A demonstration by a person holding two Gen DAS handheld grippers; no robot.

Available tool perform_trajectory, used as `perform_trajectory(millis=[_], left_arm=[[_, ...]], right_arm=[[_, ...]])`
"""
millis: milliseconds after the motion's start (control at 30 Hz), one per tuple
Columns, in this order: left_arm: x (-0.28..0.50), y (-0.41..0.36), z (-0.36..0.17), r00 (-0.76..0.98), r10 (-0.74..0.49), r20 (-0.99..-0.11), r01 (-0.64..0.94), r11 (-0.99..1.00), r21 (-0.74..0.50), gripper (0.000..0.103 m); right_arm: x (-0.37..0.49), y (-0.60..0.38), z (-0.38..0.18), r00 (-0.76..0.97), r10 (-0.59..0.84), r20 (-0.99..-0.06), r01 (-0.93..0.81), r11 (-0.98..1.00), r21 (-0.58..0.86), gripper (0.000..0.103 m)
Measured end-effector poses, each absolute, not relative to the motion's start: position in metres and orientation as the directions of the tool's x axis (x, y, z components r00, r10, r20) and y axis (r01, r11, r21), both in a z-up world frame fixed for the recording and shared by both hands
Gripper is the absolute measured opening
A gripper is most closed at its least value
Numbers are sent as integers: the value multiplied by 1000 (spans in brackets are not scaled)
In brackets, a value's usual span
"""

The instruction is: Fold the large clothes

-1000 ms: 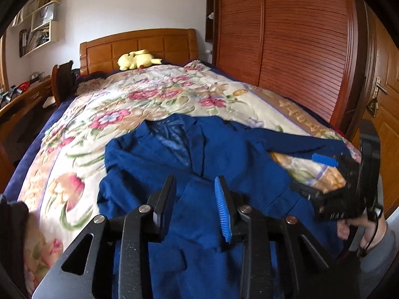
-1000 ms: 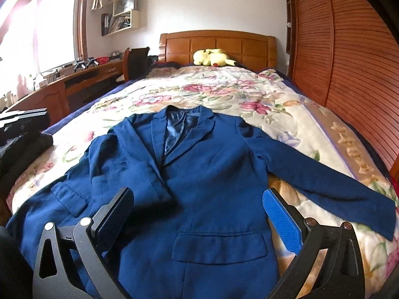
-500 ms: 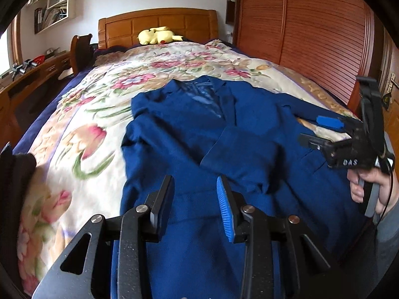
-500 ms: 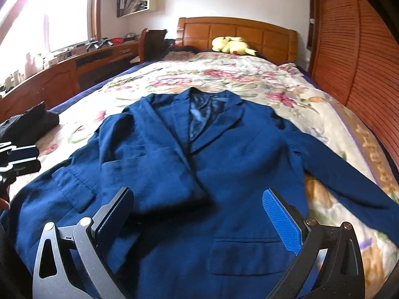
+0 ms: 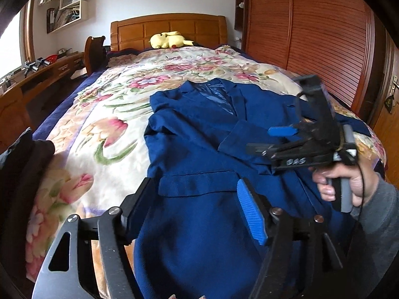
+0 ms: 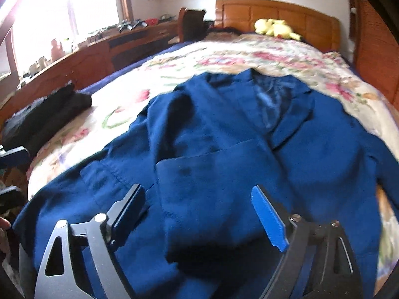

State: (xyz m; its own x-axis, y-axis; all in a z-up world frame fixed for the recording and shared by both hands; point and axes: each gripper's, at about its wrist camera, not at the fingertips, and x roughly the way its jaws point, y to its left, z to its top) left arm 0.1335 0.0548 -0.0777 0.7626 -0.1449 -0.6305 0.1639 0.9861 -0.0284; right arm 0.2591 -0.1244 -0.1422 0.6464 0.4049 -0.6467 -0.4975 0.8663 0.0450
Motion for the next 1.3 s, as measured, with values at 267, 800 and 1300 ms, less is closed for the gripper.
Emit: perform_trajectory(millis=[267,800,1300], left_arm=[[126,64,-82,764,-140,-629,148,988,-40,76],[132,37,-79,769,-153,-621,175,984,-26,77],[132,16,-79,764,-183,-619,193,980,-51,77]], right_arm=[[273,-116,-154,621,359,-697,-504,864,-4,29],[208,-182,-92,835,406,-372,-425,905,35,4],[170,-215,-106,795,351,-496,-382,923,41,4]])
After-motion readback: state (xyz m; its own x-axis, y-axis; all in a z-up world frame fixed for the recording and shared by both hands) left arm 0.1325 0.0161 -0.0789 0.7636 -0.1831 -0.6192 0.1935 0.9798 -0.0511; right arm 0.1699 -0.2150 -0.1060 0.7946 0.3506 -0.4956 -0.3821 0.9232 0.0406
